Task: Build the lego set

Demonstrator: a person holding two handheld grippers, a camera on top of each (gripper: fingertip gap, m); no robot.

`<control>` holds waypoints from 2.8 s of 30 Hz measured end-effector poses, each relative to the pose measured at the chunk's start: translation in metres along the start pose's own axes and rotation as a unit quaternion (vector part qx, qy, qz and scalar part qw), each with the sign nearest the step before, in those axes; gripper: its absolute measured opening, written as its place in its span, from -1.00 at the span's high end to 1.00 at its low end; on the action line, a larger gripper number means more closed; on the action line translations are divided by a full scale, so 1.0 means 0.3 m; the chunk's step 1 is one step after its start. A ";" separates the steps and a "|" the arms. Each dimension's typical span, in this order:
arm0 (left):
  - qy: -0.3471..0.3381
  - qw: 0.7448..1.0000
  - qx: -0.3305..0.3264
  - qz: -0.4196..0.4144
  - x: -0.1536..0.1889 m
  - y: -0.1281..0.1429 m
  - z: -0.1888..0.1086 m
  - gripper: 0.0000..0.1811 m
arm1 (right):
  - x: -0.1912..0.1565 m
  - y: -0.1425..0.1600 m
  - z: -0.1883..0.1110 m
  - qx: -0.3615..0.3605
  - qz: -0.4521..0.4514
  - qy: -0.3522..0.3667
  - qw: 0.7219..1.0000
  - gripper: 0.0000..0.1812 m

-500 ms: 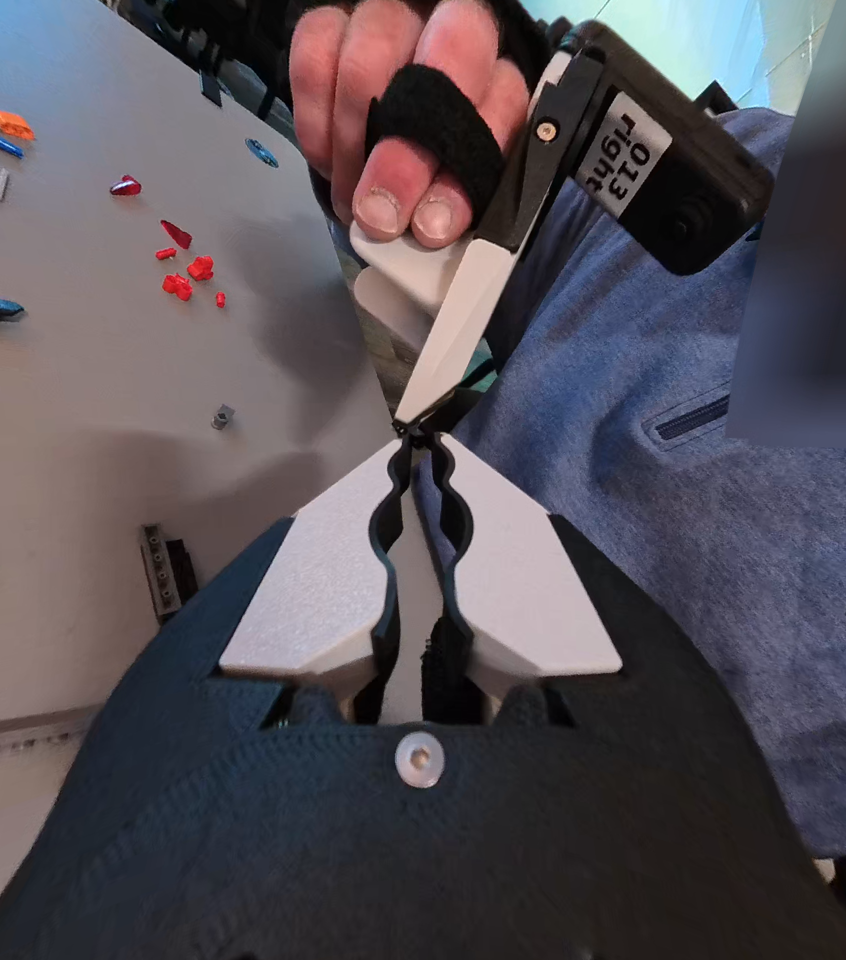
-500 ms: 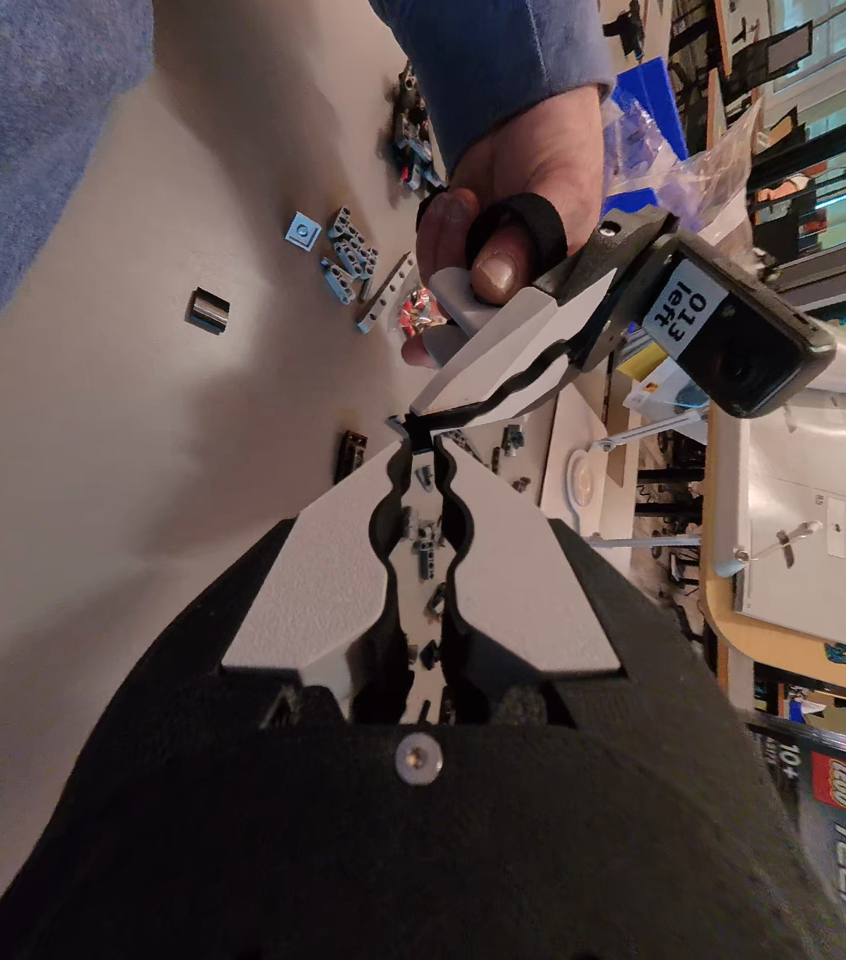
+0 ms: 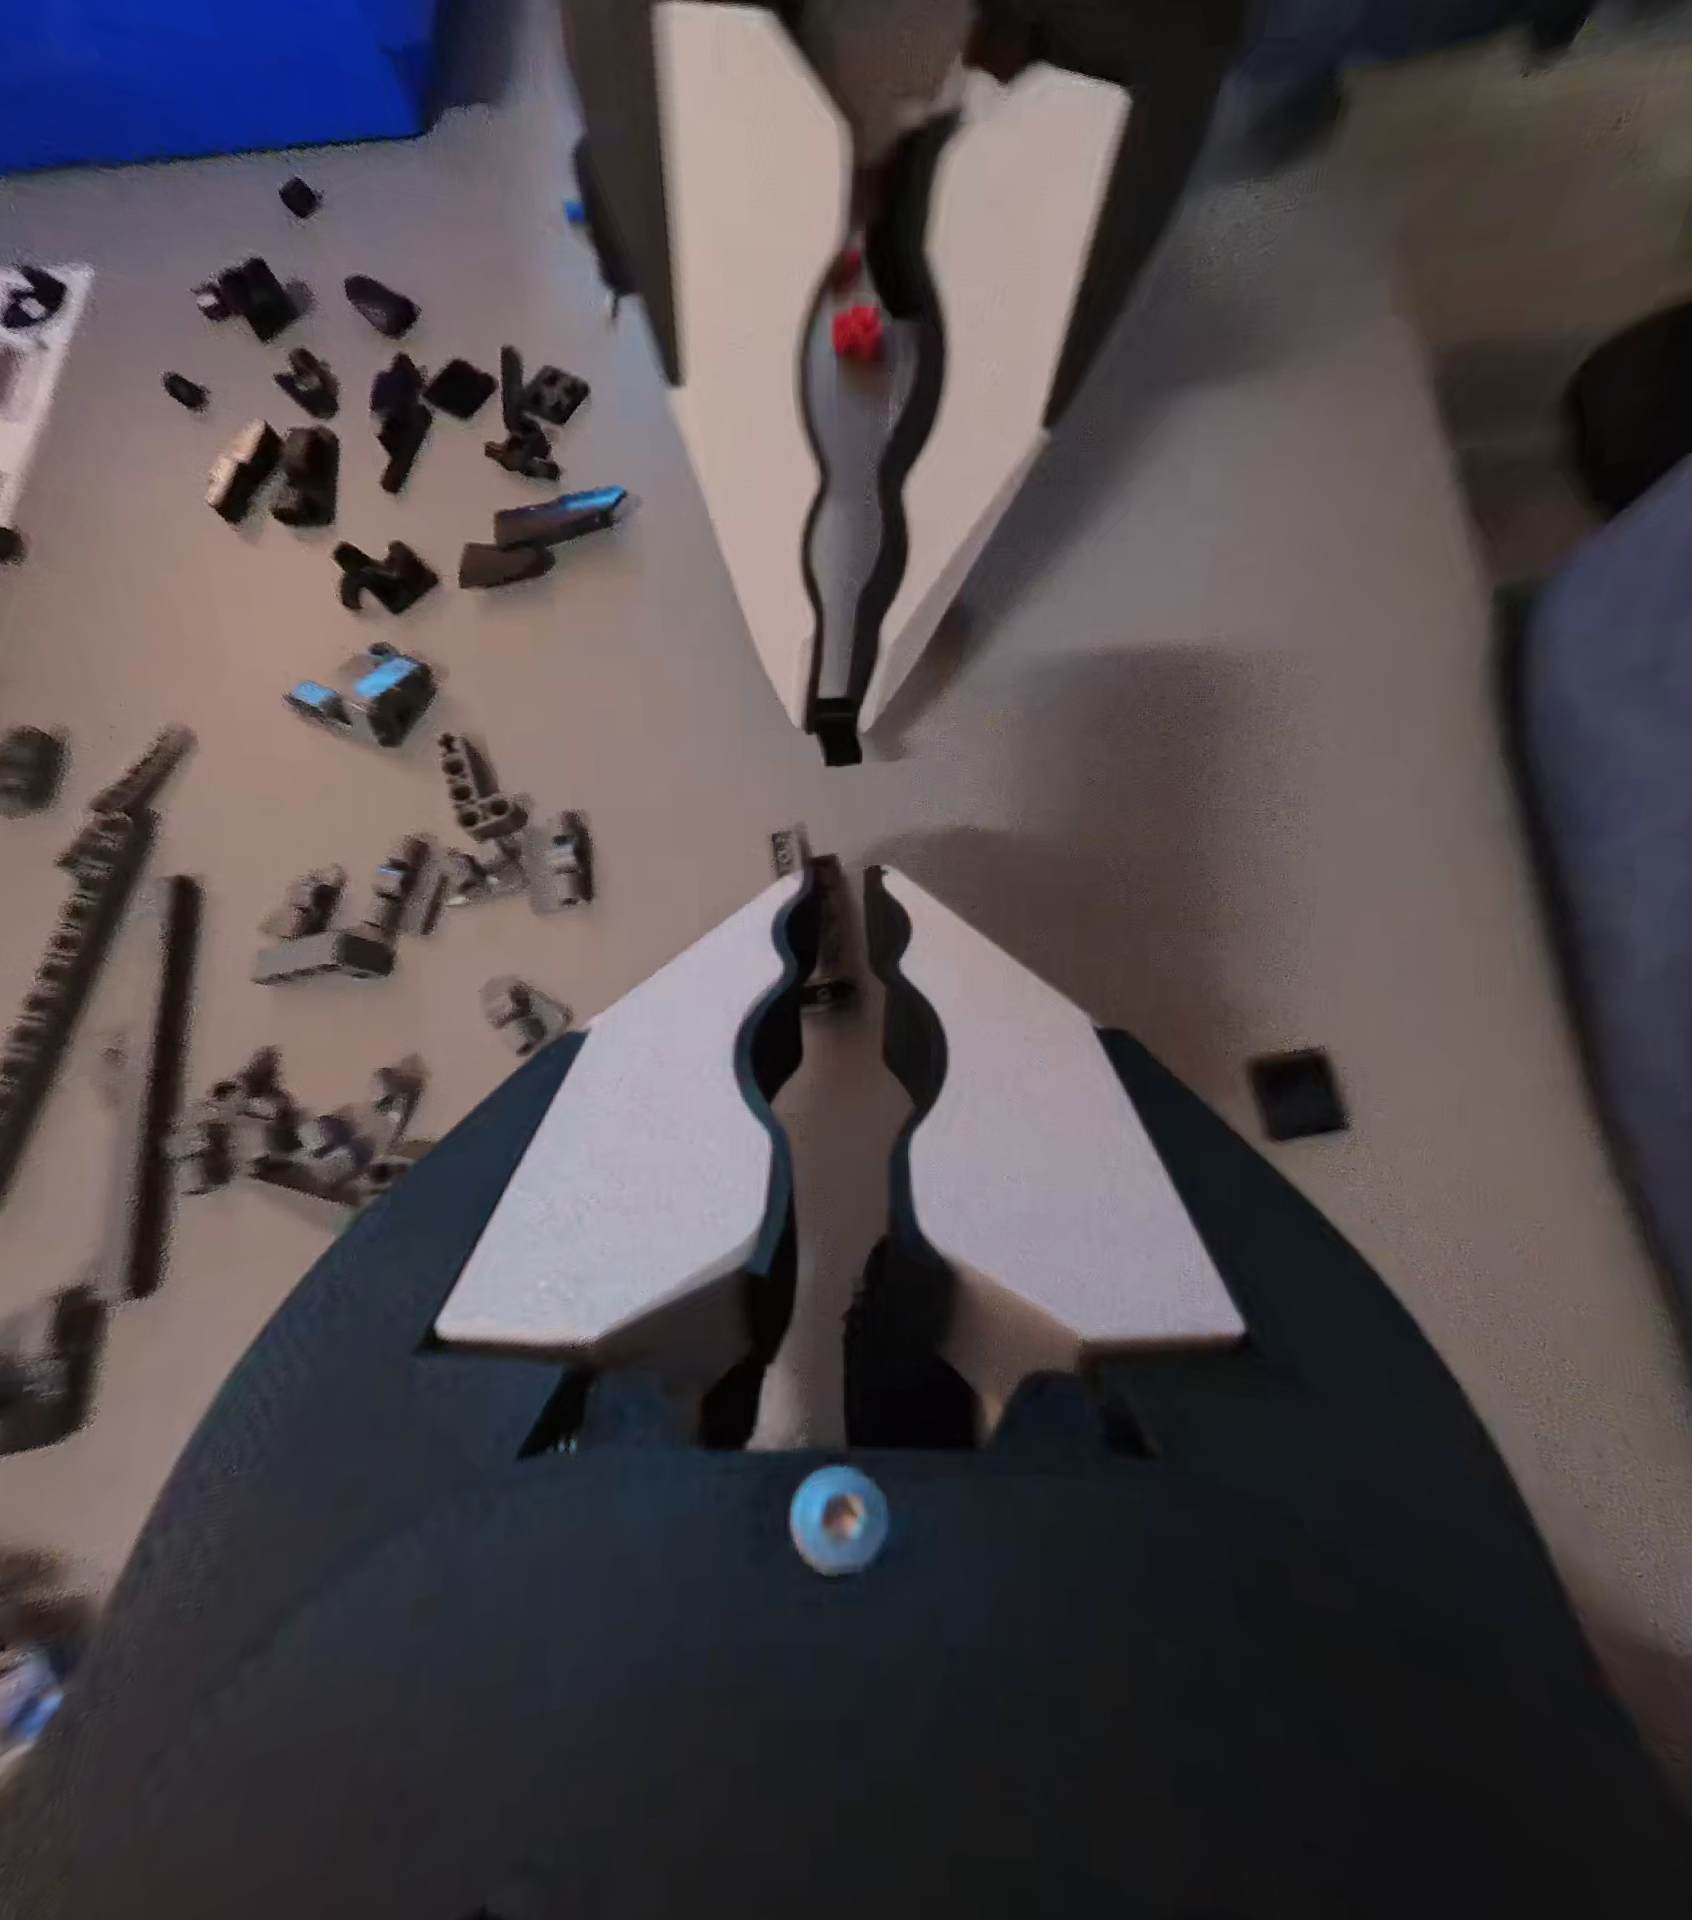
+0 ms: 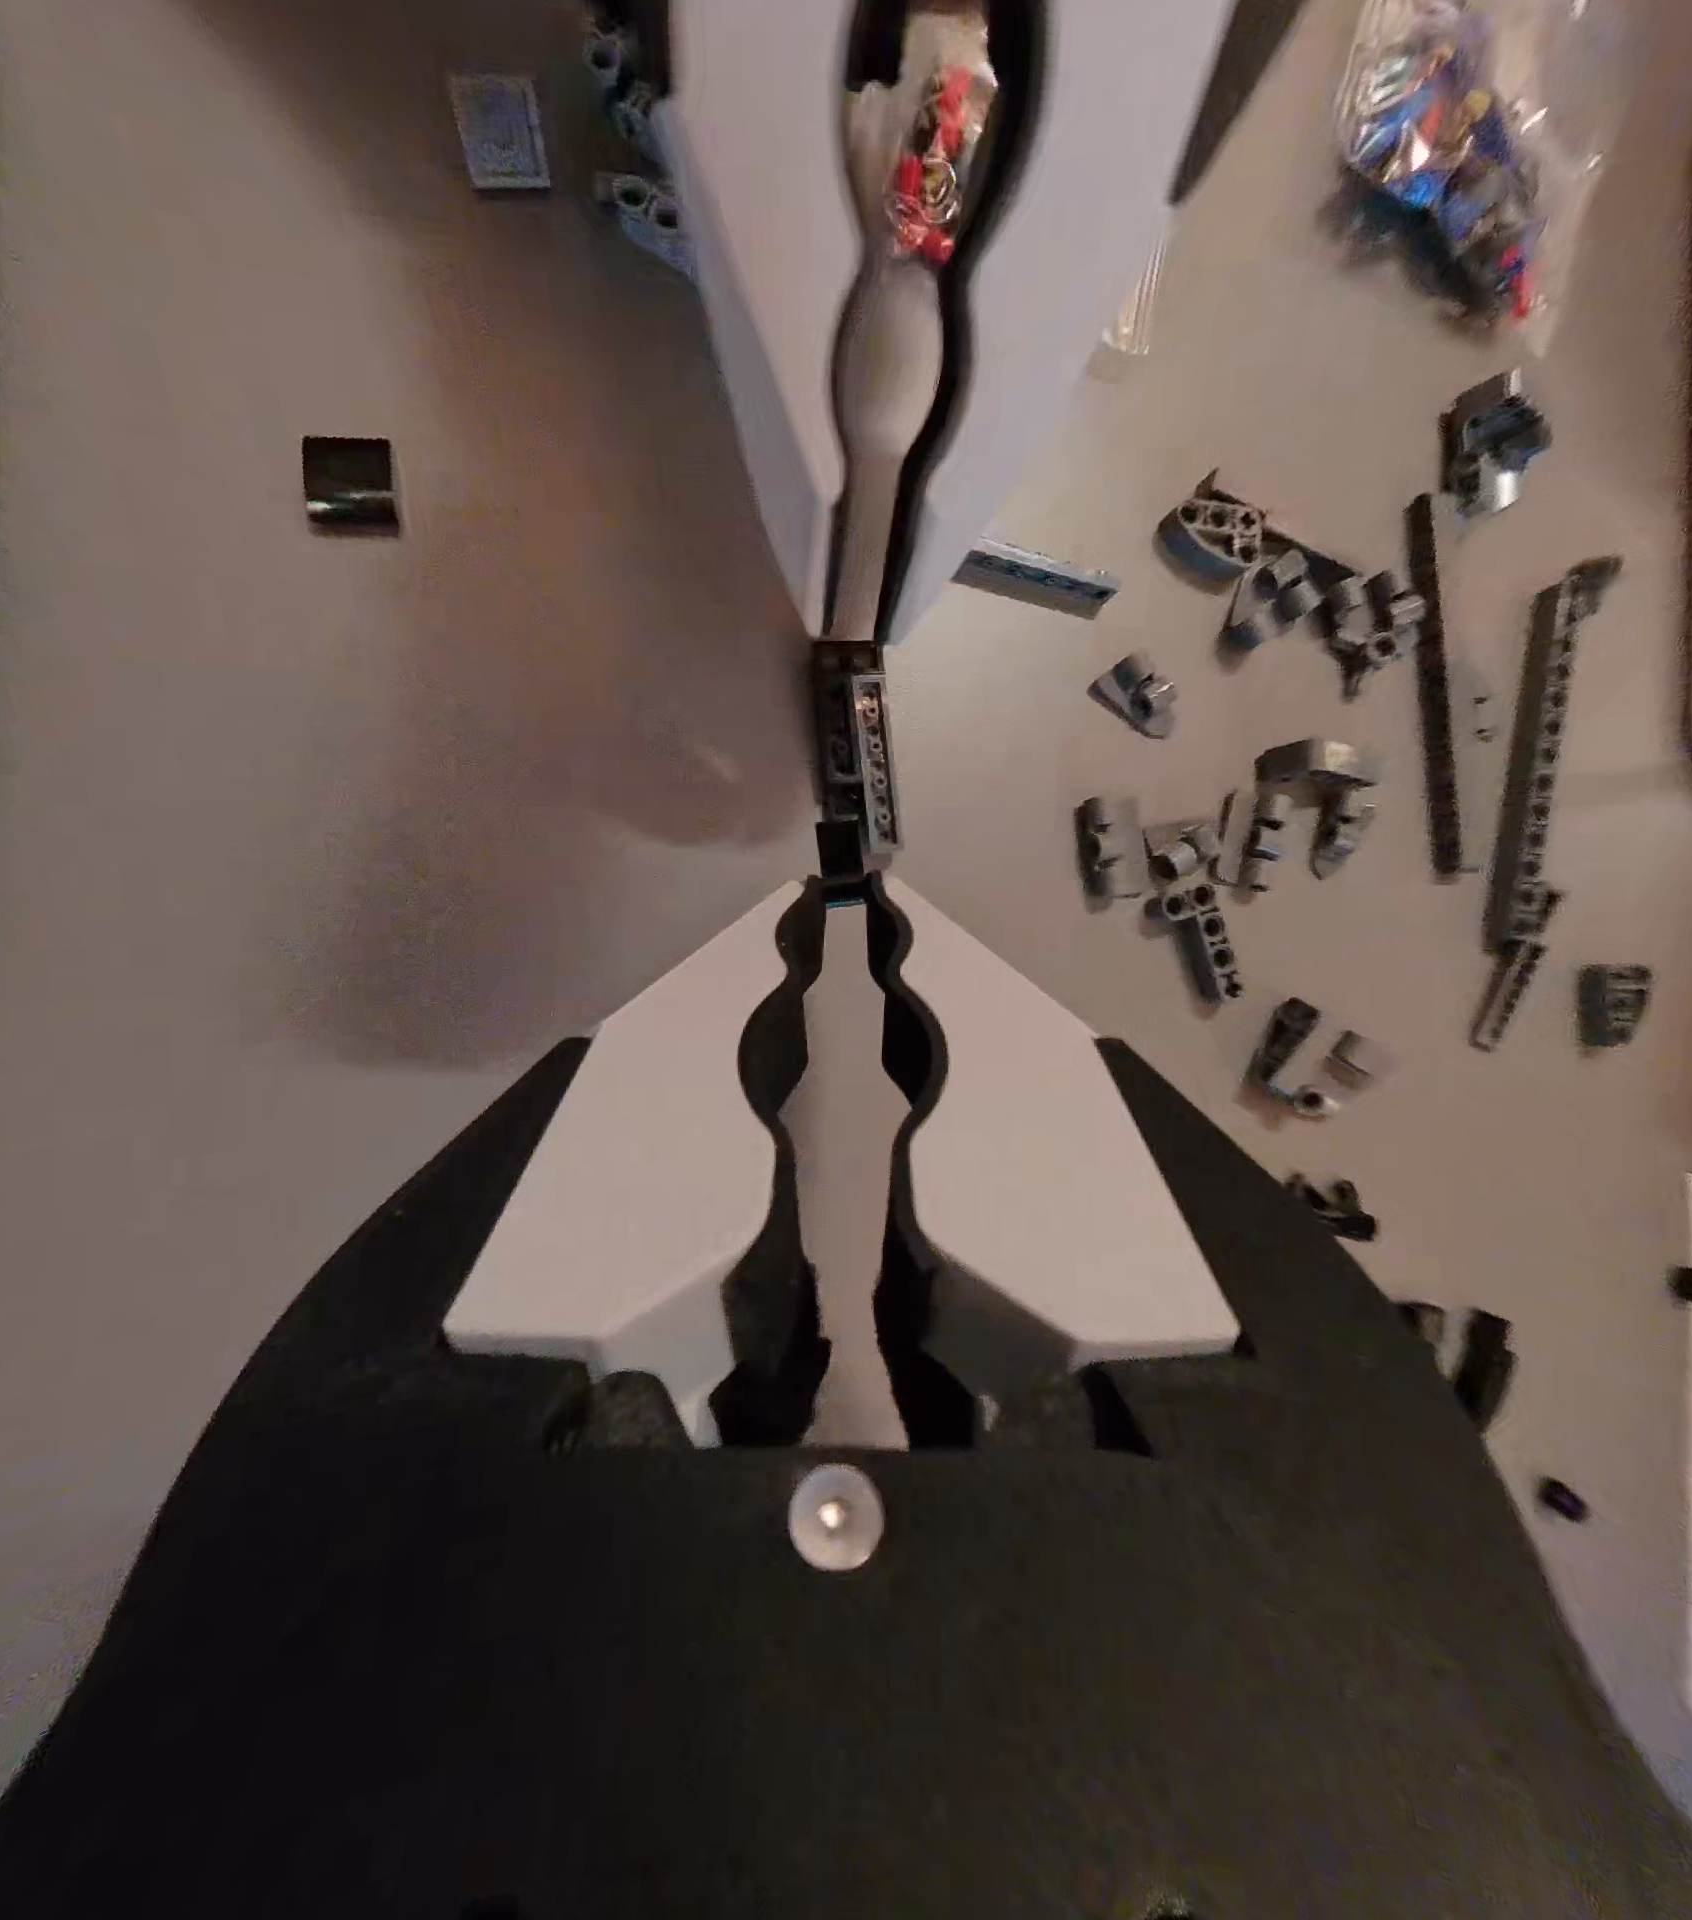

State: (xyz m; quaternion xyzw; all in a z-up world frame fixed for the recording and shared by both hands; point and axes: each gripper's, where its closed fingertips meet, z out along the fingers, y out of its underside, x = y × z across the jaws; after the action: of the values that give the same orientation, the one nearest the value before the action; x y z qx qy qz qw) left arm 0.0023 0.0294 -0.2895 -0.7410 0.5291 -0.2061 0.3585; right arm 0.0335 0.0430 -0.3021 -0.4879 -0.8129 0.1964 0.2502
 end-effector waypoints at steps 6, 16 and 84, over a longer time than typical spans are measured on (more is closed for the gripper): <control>-0.048 0.994 -0.032 0.091 0.004 0.022 0.040 0.92 | -0.001 0.025 0.069 -0.029 0.053 -0.066 0.996 0.94; -0.062 0.984 -0.067 0.154 0.005 0.055 0.087 0.93 | 0.005 0.022 0.107 -0.070 0.057 -0.088 0.992 0.94; -0.033 0.986 -0.078 0.146 -0.003 0.082 0.108 1.00 | 0.035 0.020 0.102 -0.081 0.009 -0.064 0.995 0.92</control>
State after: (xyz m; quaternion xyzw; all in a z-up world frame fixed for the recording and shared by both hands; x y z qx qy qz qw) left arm 0.0084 0.0360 -0.3292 -0.6876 0.6340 -0.0849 0.3436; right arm 0.0151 0.0526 -0.3277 -0.5002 -0.8360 0.1633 0.1558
